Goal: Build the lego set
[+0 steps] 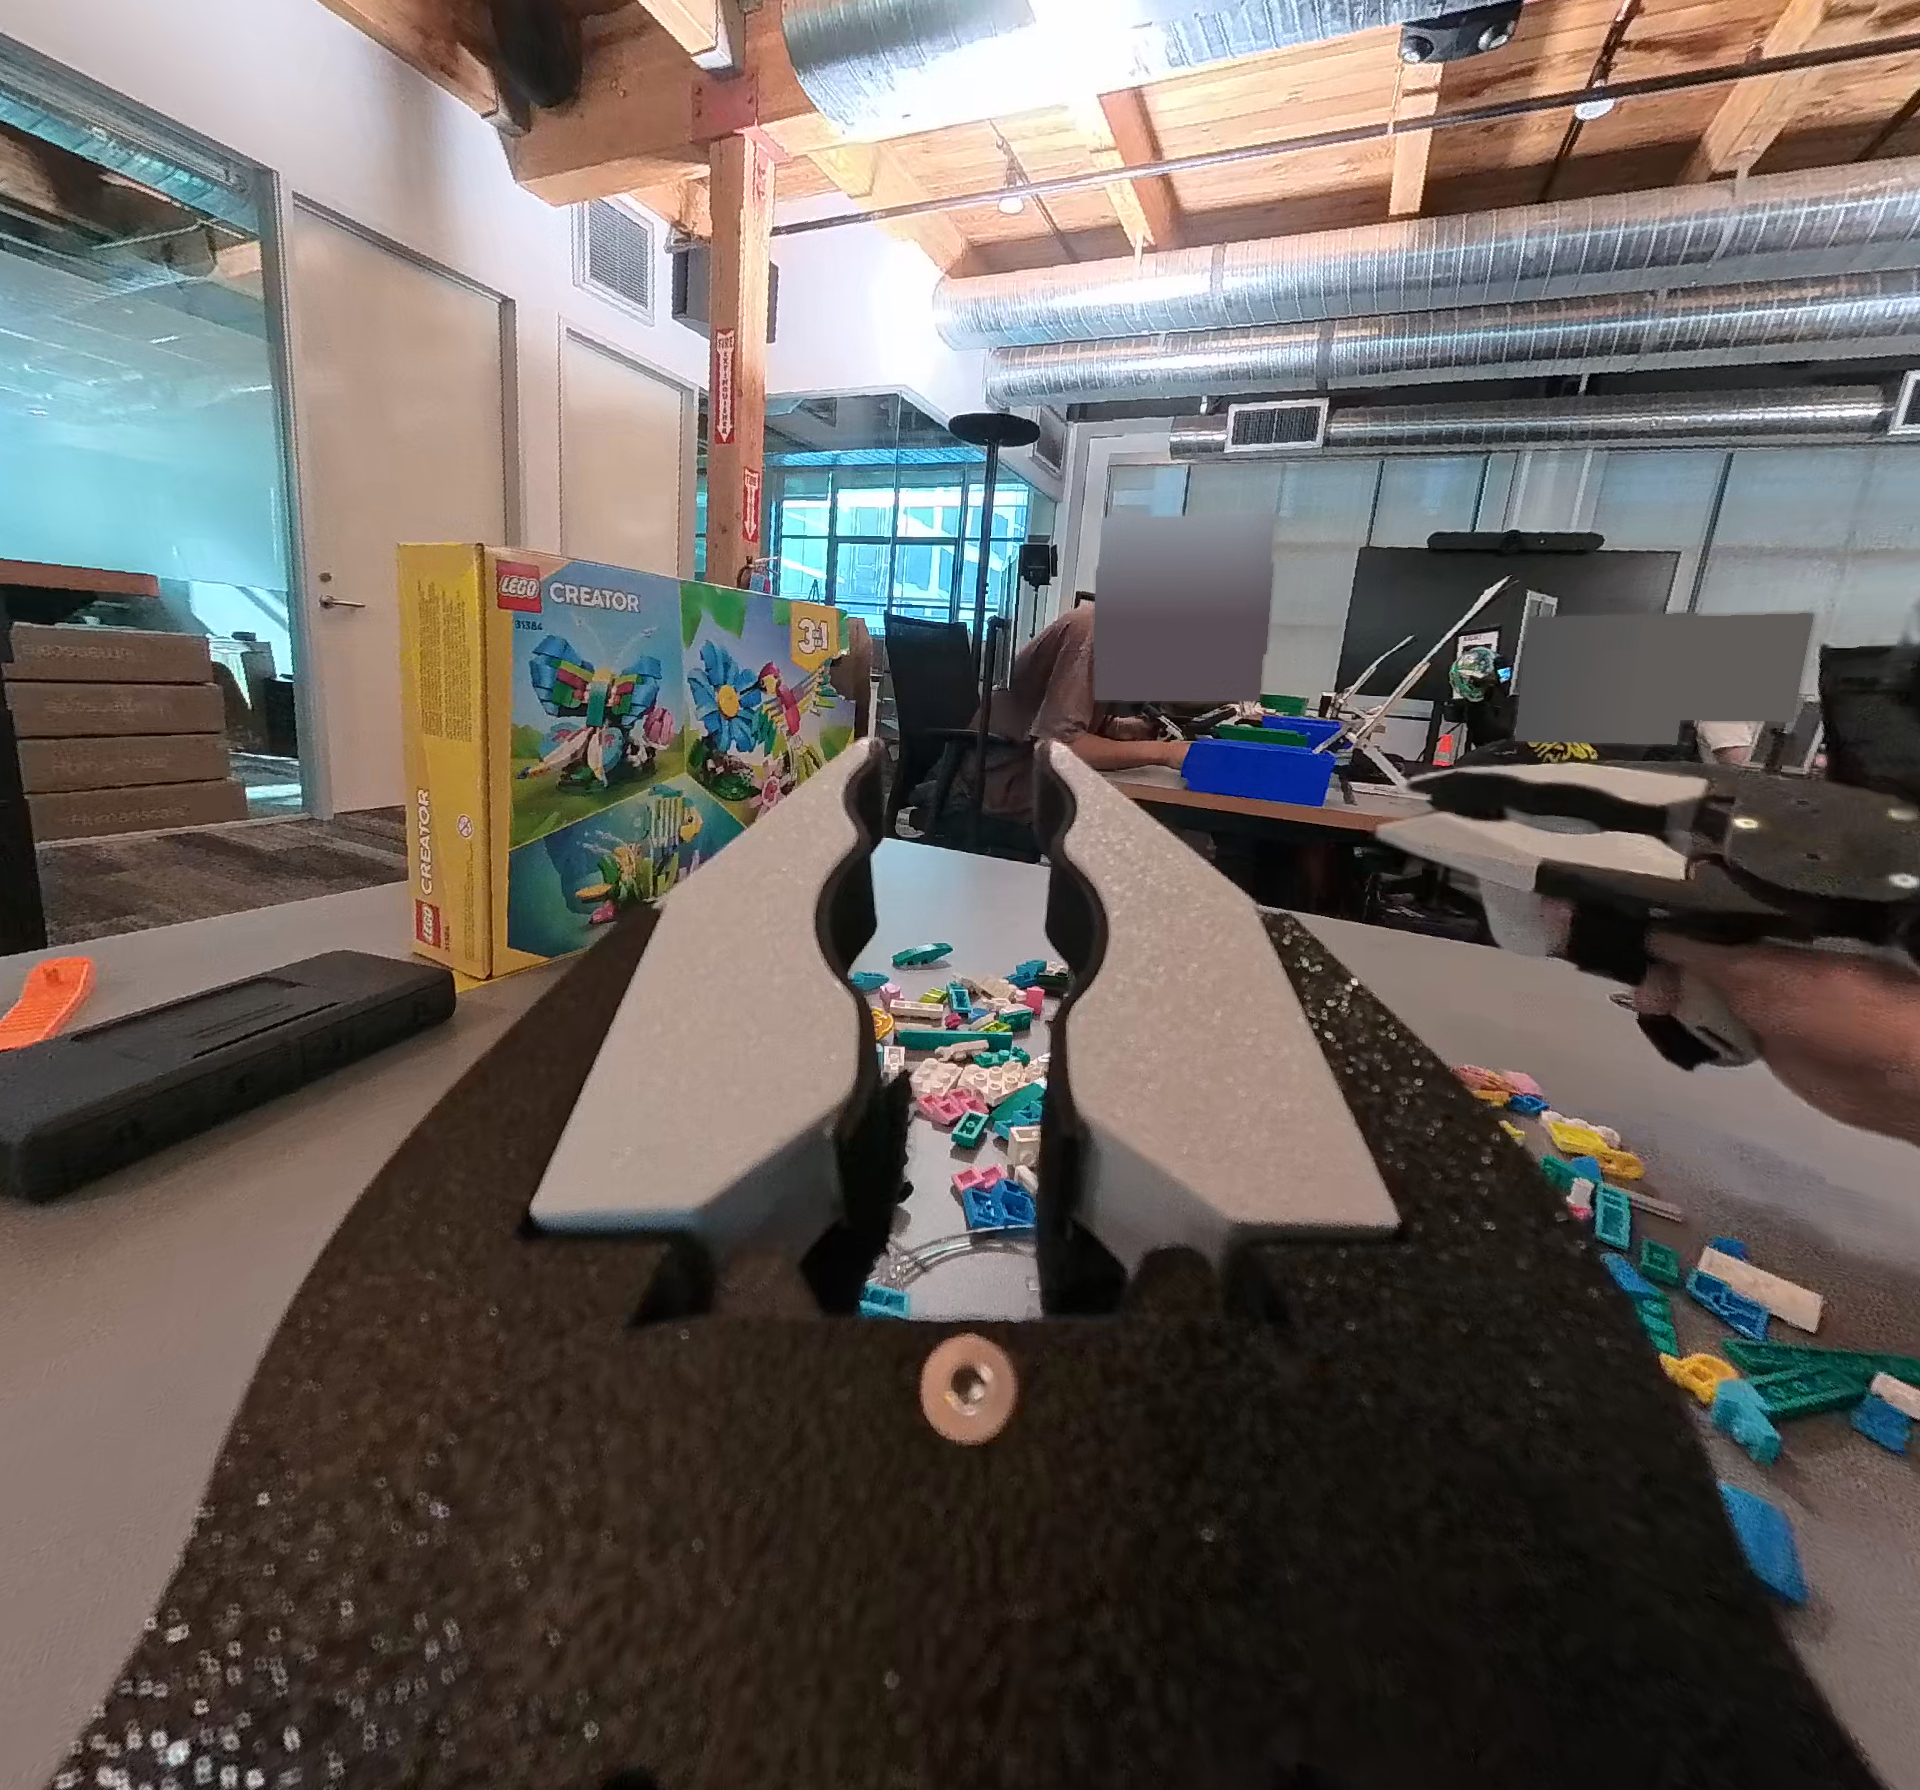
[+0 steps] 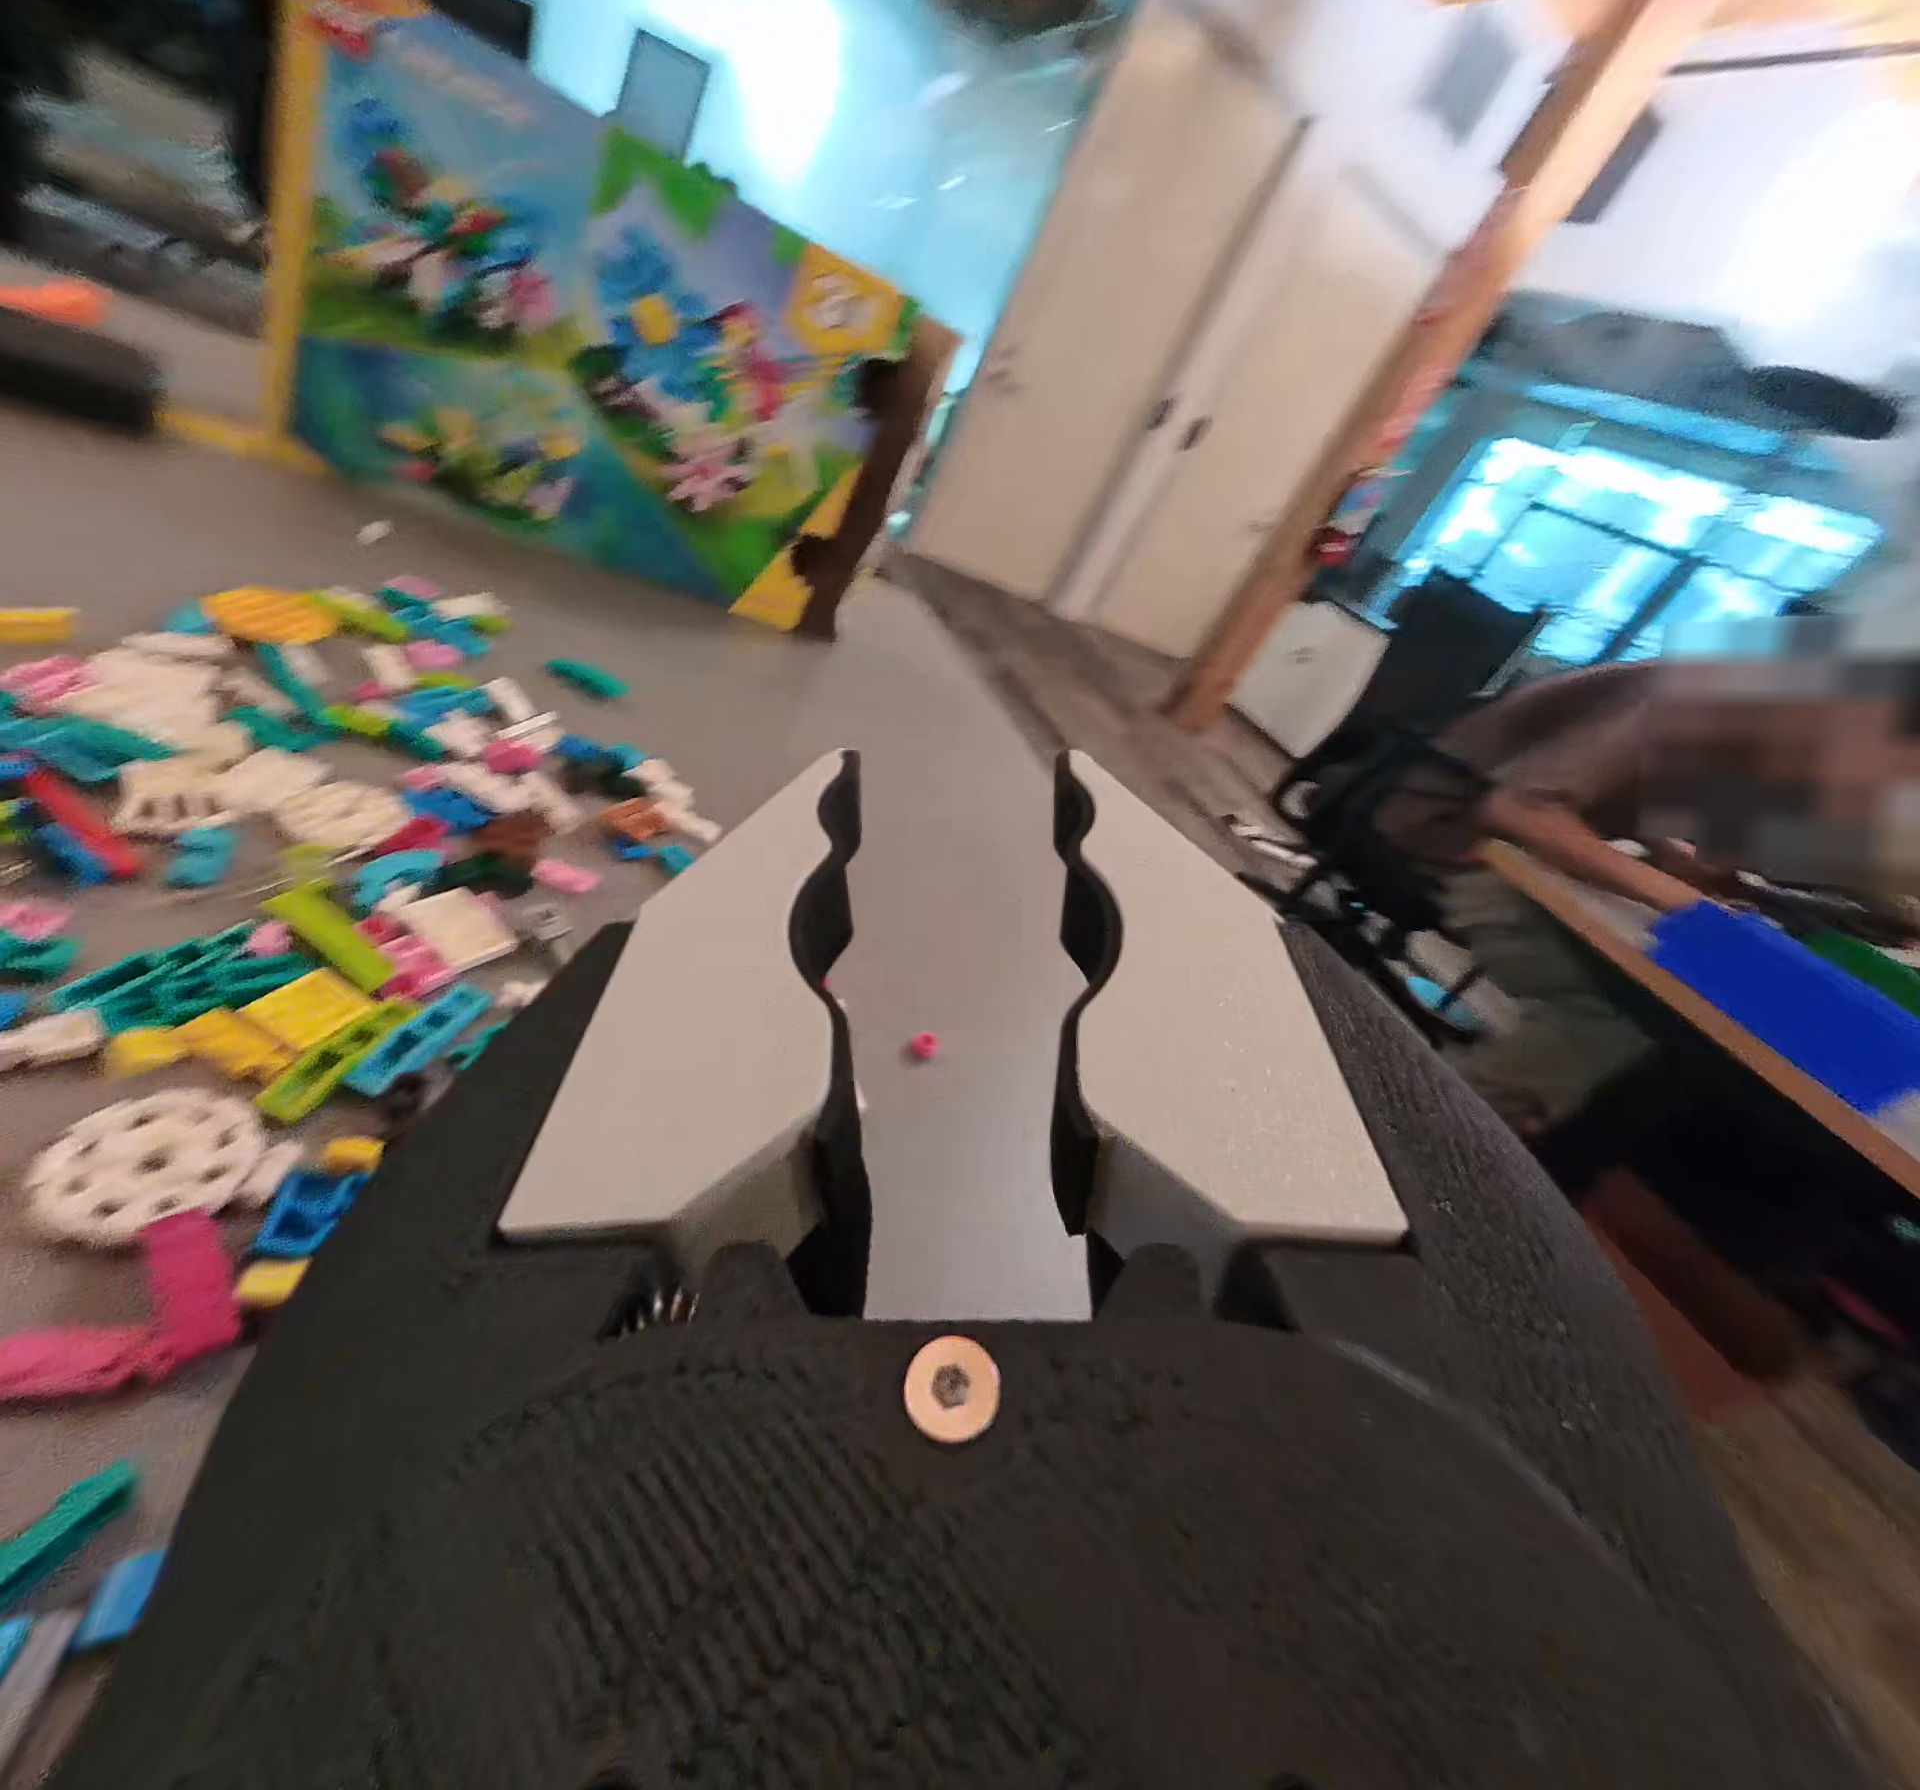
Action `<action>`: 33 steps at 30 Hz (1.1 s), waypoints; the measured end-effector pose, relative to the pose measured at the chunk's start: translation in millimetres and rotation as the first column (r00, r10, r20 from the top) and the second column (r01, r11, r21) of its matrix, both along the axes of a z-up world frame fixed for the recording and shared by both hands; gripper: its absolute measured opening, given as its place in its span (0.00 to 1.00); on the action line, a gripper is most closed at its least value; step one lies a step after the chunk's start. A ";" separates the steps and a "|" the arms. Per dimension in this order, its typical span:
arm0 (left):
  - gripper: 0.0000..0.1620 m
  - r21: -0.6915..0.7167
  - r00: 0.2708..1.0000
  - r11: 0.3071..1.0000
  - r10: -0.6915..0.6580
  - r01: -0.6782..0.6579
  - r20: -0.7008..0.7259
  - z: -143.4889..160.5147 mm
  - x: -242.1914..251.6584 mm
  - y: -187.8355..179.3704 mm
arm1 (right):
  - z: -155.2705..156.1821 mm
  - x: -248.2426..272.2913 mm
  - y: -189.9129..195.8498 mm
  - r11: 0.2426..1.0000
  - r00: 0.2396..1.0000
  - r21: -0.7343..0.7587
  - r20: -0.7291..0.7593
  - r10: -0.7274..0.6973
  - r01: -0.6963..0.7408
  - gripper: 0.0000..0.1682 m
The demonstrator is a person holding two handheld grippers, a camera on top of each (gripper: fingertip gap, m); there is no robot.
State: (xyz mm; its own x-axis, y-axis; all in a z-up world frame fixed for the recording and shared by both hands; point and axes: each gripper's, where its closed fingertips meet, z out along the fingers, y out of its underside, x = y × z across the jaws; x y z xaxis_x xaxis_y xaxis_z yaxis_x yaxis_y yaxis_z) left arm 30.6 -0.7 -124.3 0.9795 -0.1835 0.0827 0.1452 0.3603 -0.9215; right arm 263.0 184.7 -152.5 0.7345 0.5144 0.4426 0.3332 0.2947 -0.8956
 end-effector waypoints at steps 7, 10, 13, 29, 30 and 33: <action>0.16 -0.002 1.000 1.000 -0.004 0.004 0.000 -0.1 1.5 0.1 | 11.2 19.6 -0.5 0.972 0.993 0.208 -0.073 -0.098 0.111 0.15; 0.16 0.000 1.000 1.000 -0.005 0.005 0.006 0.3 1.5 -0.2 | 13.8 14.0 -5.7 0.969 0.995 0.235 -0.078 -0.059 0.076 0.18; 0.16 0.004 1.000 1.000 -0.004 0.004 0.005 0.8 1.9 -0.4 | 12.3 8.9 -6.6 0.963 0.998 0.260 -0.036 -0.059 0.066 0.21; 0.00 0.024 0.978 0.998 0.059 -0.055 -0.202 -1.5 19.8 2.7 | 8.1 26.5 7.0 0.969 0.990 0.207 -0.061 -0.125 0.135 0.00; 0.00 0.020 0.974 0.998 0.065 -0.062 -0.218 -2.6 20.6 3.7 | 8.4 25.3 6.1 0.969 0.991 0.211 -0.061 -0.117 0.127 0.01; 0.00 0.028 0.963 0.998 0.062 -0.057 -0.260 -3.0 26.2 3.4 | 9.7 19.4 1.0 0.968 0.994 0.228 -0.048 -0.094 0.103 0.08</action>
